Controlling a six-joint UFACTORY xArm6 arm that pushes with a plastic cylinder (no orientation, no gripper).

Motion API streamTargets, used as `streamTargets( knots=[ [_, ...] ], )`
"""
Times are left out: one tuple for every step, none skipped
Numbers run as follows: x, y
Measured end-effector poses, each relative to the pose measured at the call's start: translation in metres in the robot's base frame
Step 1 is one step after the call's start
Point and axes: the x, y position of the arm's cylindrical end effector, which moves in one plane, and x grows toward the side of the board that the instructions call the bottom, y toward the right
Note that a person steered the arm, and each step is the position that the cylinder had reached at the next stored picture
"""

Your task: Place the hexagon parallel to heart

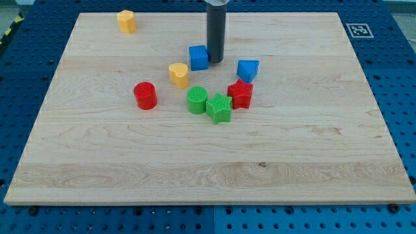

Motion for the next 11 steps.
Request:
streamTargets(
  knots=[
    [-0.008, -0.006],
    [-0.061, -0.002],
    [-0.105, -0.036],
    [-0.127, -0.118],
    [-0.149, -0.190],
    [-0.147, -0.191],
    [-0.146, -0.202],
    [-0.136, -0.205],
    [-0.129, -0.193],
    [-0.117, -0.190],
    [-0.105, -0.191]
  ],
)
